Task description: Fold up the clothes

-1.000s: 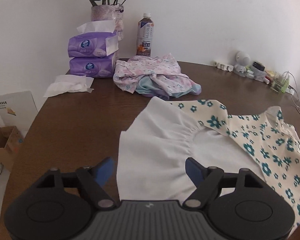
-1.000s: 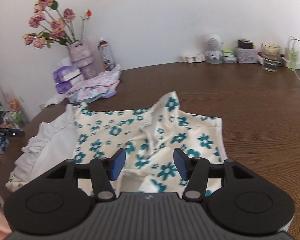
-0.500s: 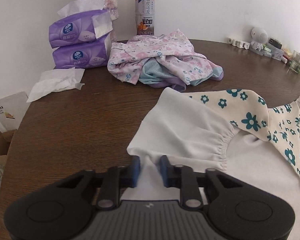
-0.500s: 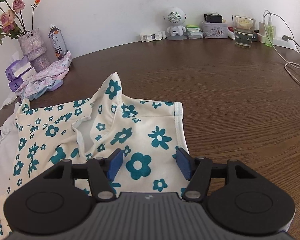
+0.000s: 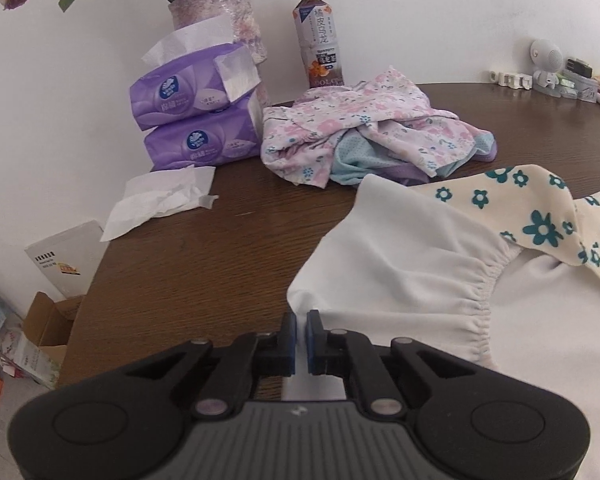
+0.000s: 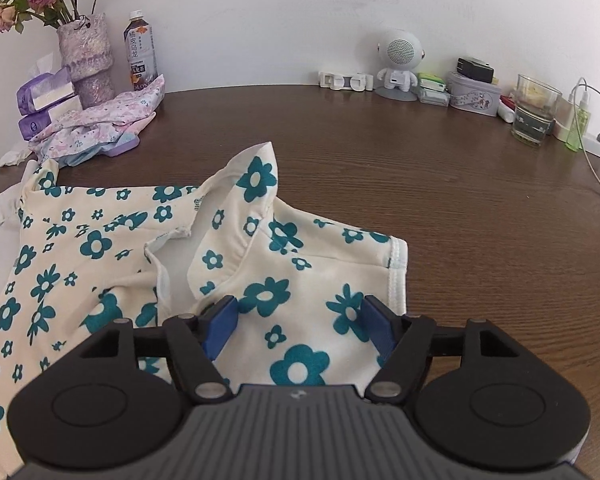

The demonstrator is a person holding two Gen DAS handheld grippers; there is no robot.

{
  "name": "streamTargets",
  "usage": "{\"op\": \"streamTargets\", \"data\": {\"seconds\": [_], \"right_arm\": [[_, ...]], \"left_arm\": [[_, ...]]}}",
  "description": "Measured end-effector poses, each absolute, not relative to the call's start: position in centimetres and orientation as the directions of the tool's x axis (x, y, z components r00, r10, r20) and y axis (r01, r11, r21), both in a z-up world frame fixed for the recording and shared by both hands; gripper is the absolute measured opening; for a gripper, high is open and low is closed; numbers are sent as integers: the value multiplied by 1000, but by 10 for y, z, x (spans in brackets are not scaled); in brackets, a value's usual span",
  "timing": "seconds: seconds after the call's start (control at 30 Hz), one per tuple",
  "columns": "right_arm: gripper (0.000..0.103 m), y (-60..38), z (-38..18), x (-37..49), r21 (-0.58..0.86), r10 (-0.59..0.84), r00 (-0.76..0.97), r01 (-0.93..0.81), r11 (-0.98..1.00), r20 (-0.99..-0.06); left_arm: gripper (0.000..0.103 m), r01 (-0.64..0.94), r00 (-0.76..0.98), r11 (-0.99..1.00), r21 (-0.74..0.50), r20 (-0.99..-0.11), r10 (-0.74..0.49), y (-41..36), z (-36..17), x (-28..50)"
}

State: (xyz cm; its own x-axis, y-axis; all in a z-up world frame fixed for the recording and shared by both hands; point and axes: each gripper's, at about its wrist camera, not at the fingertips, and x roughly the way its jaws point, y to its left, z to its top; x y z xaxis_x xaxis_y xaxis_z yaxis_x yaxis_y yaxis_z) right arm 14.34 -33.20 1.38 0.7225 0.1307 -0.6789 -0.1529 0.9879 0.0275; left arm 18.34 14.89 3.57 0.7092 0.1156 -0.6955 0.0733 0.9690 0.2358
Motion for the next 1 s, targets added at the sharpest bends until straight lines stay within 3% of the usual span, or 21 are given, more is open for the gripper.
{"op": "streamTargets", "data": {"seconds": [0.1, 0.3, 0.4, 0.47, 0.5, 0.67, 0.87, 1.0], "right_arm": [[71, -323, 13, 153, 23, 133, 726, -159, 987, -675], [72, -323, 13, 156, 44, 147, 736, -158, 986, -661], [72, -338, 19, 146, 91, 168, 760, -142, 986, -628], [72, -349, 26, 140, 101, 154, 786, -117, 988, -599], [71, -353, 29, 138, 105, 149, 795, -108, 989, -588], [37, -351, 31, 145, 110, 186, 772, -149, 983, -608], [31, -320, 35, 165, 89, 235, 744, -231, 969, -625], [29, -299, 46, 178, 117, 314, 712, -313, 943, -628]], "left_arm": [[3, 13, 716, 960, 278, -673, 185, 161, 32, 183], [4, -28, 715, 976, 216, -679, 170, 177, 38, 178], [13, -22, 748, 987, 160, -652, 122, 174, 54, 169], [28, 14, 774, 994, 105, -631, 56, 167, 68, 162], [32, 47, 780, 996, 79, -626, 13, 160, 73, 161], [37, 249, 743, 968, -19, -637, -204, 111, 83, 170], [37, 434, 662, 900, -46, -662, -353, 48, 75, 186], [37, 478, 646, 878, -31, -665, -375, 27, 62, 193]]}}
